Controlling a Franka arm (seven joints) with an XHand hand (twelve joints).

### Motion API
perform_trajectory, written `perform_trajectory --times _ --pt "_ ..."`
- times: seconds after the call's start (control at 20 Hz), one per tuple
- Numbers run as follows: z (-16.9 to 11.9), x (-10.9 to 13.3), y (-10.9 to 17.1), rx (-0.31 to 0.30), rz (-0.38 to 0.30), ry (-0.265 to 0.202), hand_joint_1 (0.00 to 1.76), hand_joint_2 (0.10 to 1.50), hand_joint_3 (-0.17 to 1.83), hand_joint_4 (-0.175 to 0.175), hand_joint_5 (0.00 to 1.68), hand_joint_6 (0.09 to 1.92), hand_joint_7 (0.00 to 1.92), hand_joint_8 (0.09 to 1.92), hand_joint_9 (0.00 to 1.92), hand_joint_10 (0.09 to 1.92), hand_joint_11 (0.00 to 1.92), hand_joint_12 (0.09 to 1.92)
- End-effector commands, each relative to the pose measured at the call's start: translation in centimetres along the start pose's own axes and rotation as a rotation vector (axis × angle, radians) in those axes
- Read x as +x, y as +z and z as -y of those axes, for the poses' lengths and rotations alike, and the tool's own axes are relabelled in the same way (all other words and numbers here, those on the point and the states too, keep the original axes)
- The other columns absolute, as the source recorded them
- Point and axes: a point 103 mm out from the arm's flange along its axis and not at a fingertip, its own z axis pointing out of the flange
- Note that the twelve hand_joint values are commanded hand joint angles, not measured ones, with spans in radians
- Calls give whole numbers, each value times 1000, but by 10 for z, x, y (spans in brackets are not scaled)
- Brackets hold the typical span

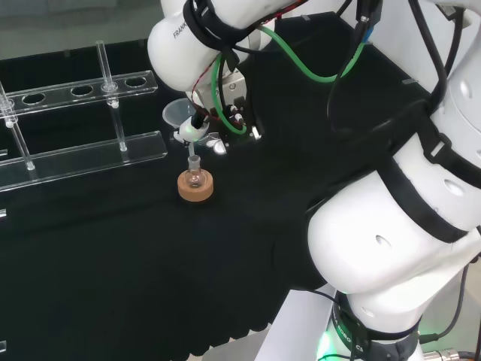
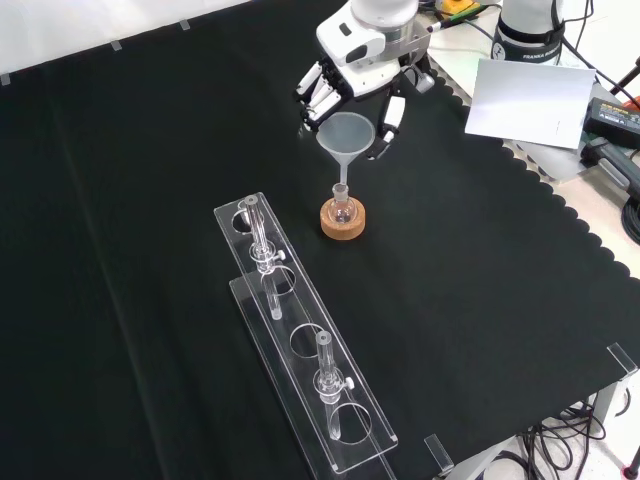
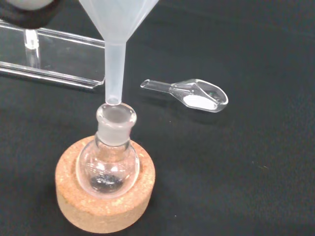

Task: Place the funnel on the round-bottom flask.

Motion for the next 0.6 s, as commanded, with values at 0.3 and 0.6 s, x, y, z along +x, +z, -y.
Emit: perform_trajectory --times 0.3,0.6 --pt "-7 -10 14 6 -15 15 825 728 518 -54 517 542 761 756 1026 574 644 1259" --pt "-7 -10 15 2 -17 9 824 728 519 -56 514 541 755 760 1019 578 643 1260"
